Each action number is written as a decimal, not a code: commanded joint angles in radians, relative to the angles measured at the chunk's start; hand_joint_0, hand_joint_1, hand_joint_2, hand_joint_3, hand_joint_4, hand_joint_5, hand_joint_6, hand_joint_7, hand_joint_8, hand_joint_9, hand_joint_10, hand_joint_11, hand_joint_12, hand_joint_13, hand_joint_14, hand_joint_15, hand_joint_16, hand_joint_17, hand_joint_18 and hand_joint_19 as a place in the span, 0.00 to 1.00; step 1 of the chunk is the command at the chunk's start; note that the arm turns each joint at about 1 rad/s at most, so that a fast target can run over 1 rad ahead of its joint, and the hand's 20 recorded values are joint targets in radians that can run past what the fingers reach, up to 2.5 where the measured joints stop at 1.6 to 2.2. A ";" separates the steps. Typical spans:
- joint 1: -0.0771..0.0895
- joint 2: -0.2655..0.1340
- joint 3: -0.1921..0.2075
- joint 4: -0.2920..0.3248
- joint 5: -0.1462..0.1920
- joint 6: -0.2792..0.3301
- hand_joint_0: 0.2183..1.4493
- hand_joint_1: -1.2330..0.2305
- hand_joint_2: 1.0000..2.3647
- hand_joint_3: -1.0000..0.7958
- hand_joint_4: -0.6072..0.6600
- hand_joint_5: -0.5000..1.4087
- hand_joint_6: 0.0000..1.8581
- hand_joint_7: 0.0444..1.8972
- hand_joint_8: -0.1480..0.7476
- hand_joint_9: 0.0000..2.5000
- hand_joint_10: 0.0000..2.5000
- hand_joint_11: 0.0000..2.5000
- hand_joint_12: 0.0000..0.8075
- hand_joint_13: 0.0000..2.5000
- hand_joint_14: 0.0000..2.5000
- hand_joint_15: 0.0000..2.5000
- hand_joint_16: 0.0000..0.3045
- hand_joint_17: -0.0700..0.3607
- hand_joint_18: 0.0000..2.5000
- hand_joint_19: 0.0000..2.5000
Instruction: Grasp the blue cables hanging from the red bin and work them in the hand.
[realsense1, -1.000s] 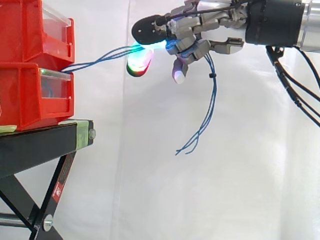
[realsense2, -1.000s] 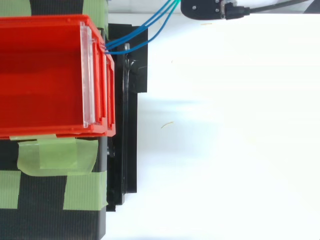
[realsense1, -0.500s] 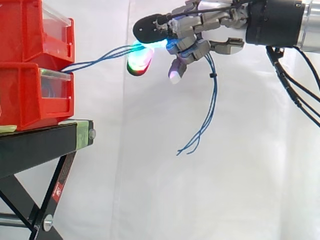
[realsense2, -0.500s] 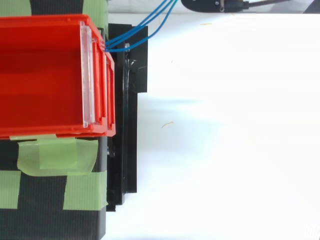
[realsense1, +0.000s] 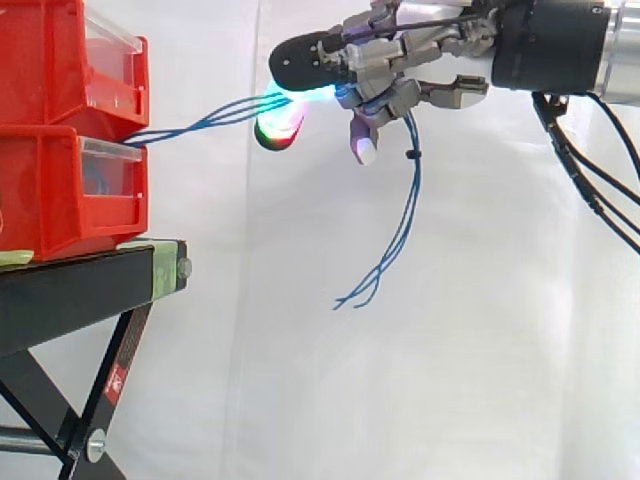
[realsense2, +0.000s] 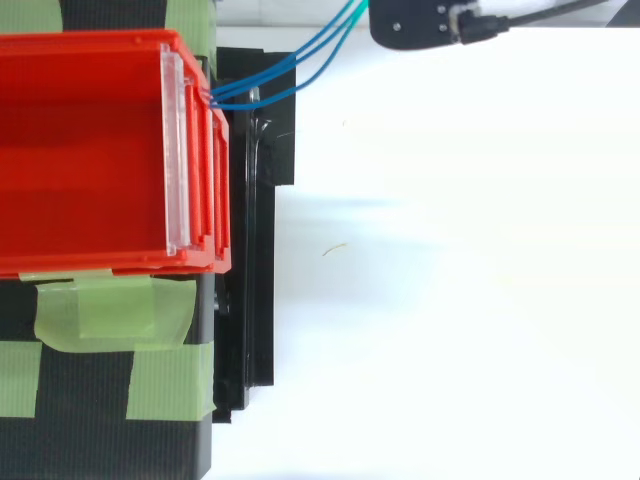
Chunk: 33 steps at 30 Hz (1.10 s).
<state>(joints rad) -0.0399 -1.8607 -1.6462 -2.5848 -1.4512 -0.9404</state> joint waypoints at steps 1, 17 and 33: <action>0.000 0.000 0.000 -0.002 0.000 0.000 0.69 0.43 0.01 0.65 0.67 0.44 0.06 0.67 0.59 0.18 1.00 0.93 0.57 0.32 1.00 0.59 0.17 0.43 0.37 0.30; 0.000 0.000 -0.001 -0.008 0.005 0.029 0.62 0.43 0.02 0.38 0.68 0.43 0.02 0.69 0.59 0.18 1.00 0.97 0.56 0.32 1.00 0.62 0.16 0.42 0.41 0.40; 0.006 0.000 0.000 -0.057 -0.011 0.324 0.61 0.41 0.02 0.41 0.68 0.42 0.09 0.67 0.59 0.19 1.00 0.97 0.57 0.32 1.00 0.62 0.16 0.42 0.42 0.41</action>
<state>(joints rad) -0.0346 -1.8607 -1.6462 -2.6401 -1.4602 -0.6410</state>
